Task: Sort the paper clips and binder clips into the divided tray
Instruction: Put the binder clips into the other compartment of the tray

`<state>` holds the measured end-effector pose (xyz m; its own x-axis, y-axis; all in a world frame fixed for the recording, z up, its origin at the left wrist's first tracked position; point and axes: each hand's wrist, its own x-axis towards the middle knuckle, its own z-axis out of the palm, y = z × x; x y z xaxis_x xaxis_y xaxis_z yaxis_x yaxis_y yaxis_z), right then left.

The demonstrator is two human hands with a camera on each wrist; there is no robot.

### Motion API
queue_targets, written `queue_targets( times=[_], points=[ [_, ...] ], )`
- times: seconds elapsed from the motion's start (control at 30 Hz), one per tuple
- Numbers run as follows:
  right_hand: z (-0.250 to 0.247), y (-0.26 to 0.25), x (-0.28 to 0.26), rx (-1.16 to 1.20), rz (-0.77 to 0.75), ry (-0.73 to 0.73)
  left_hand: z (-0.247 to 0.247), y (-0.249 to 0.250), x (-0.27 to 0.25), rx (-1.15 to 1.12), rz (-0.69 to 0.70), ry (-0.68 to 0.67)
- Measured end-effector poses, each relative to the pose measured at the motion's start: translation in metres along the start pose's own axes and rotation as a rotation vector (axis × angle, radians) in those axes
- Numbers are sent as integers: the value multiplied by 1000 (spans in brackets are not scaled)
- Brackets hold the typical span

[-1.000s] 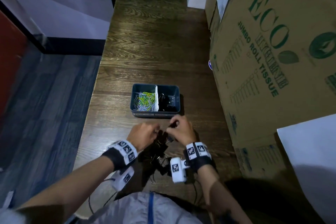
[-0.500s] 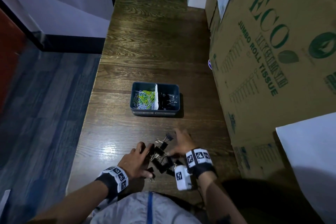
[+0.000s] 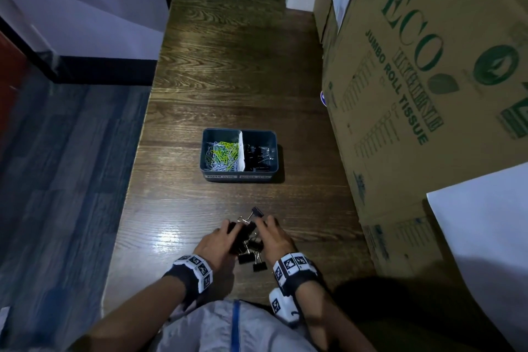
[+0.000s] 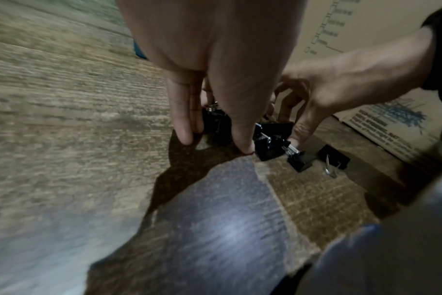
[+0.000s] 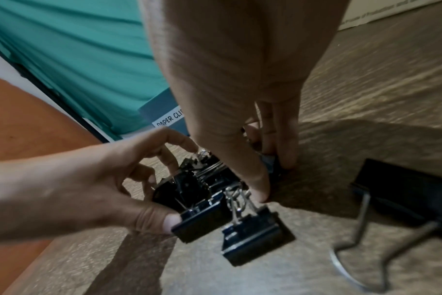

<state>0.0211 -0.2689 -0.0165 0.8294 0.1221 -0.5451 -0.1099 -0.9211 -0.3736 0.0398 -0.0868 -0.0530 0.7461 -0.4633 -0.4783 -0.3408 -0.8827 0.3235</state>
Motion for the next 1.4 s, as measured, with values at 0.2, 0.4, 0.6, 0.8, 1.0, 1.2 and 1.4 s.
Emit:
queue_targets(
  times=[0.2, 0.4, 0.6, 0.8, 1.0, 1.2, 1.4],
  points=[
    [4, -1, 17, 5, 56, 15, -16, -2, 7, -96, -66, 5],
    [6, 7, 15, 24, 73, 107, -22, -4, 11, -179, -143, 53],
    [27, 24, 7, 26, 43, 270, -32, -9, 11, -224, -80, 116],
    [35, 36, 3, 99, 127, 280, -88, 8, 14, -295, 52, 222],
    [8, 41, 4, 106, 262, 125, -163, 34, 47, -316, 114, 443],
    [-82, 13, 12, 218, 162, 199, -188, 37, 76, -363, 55, 541],
    [-156, -25, 47, 248, -9, 504, -115, 19, 50, -161, -29, 261]
  ],
)
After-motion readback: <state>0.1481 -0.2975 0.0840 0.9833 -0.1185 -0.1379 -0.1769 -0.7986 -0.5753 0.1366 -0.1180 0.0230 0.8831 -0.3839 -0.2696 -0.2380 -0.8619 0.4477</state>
